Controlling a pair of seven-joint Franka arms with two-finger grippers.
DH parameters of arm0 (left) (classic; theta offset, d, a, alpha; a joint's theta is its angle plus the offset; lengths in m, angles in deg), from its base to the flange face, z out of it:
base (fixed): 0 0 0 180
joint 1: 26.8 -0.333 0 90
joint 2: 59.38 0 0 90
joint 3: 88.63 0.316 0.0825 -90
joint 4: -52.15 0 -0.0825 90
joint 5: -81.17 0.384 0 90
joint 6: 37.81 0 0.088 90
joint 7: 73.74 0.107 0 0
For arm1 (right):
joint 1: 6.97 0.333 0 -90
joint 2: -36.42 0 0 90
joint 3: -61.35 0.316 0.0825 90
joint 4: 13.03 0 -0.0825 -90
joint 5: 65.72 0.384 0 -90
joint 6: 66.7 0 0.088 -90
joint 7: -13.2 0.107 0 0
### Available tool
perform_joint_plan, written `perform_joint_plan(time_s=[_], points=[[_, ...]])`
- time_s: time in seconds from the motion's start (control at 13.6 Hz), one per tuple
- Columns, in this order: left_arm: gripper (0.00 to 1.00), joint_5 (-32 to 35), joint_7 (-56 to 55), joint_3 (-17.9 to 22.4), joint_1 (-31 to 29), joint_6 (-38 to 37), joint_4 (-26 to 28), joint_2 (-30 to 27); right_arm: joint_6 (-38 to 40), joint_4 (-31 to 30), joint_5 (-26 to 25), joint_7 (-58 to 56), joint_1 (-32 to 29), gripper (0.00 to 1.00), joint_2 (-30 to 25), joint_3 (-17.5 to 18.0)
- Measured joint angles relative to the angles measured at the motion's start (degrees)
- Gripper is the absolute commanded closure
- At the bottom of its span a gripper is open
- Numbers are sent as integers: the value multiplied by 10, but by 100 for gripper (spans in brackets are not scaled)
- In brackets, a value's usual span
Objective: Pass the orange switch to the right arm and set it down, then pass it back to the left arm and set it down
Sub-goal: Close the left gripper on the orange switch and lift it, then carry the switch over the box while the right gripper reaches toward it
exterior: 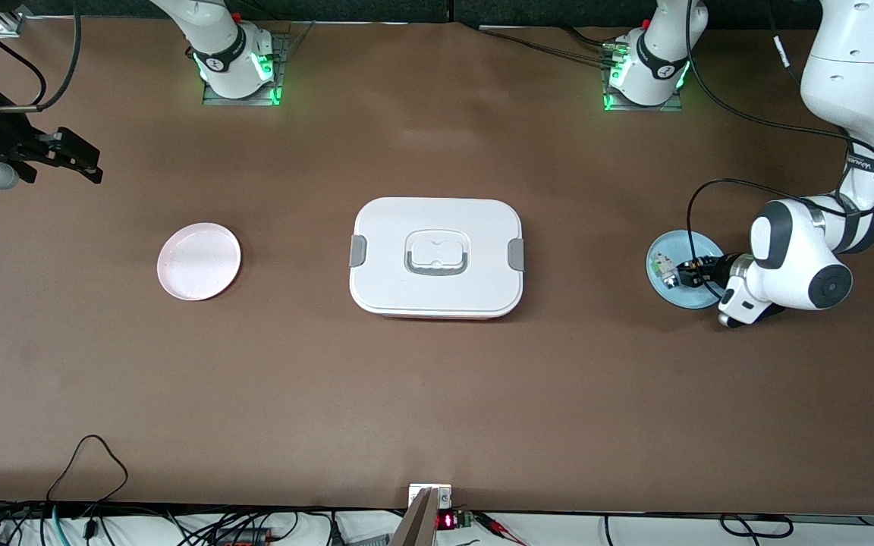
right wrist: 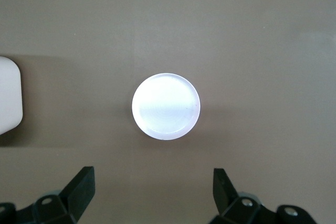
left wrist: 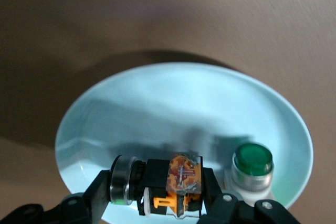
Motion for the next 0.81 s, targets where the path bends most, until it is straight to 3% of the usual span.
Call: perform_joint_plan(time_s=[0.22, 0.44, 0.81], points=[[78, 0, 82, -2, 1, -121, -78, -3, 0, 0, 0, 0, 0, 0, 0, 0], [96, -15, 166, -28, 3, -254, -179, -15, 0, 0, 0, 0, 0, 0, 0, -3], [100, -150, 316, -99, 6, -312, -218, -49, 0, 1, 0, 0, 0, 0, 0, -4]])
